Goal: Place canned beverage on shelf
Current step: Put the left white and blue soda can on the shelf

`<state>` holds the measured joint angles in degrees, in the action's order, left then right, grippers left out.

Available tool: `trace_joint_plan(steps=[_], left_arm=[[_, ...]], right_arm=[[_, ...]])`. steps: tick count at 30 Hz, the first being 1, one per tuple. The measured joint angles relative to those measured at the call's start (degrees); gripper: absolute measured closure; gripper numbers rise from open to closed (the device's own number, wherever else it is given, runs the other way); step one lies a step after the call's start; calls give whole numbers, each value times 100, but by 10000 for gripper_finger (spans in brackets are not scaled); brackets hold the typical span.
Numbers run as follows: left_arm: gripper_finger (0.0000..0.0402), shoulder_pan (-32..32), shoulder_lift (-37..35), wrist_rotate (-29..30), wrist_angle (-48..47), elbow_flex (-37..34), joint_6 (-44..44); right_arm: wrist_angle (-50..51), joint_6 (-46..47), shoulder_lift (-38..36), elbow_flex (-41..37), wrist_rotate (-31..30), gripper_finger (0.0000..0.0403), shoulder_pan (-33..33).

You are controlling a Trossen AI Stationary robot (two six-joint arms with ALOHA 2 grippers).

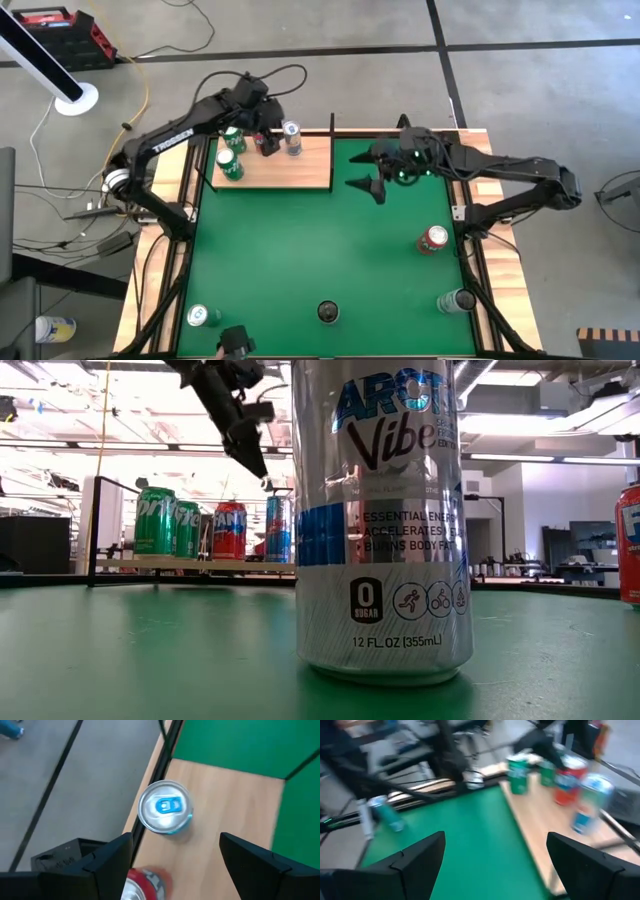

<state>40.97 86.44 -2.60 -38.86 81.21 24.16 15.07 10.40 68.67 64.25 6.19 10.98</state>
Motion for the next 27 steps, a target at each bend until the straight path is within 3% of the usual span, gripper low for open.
trace_joint_plan(steps=[10,13,17,21,27], left_arm=[[117,0,-1070,-1424,-840,2,-424],[117,-7,-1353,-1795,-1158,2,-446],[117,-85,-1692,-2123,-1533,2,-503],[117,-291,-2066,-2266,-1865,2,-536],[118,-614,-2564,-2209,-1962,4,-535]], right_arm=[[-904,-550,8,0,-156,31,-2022],[-1353,-290,222,22,-630,31,-2501],[-1657,108,869,250,-764,31,-2965],[-1303,177,1724,923,-769,32,-3322],[775,615,2642,2249,-733,39,-3677]])
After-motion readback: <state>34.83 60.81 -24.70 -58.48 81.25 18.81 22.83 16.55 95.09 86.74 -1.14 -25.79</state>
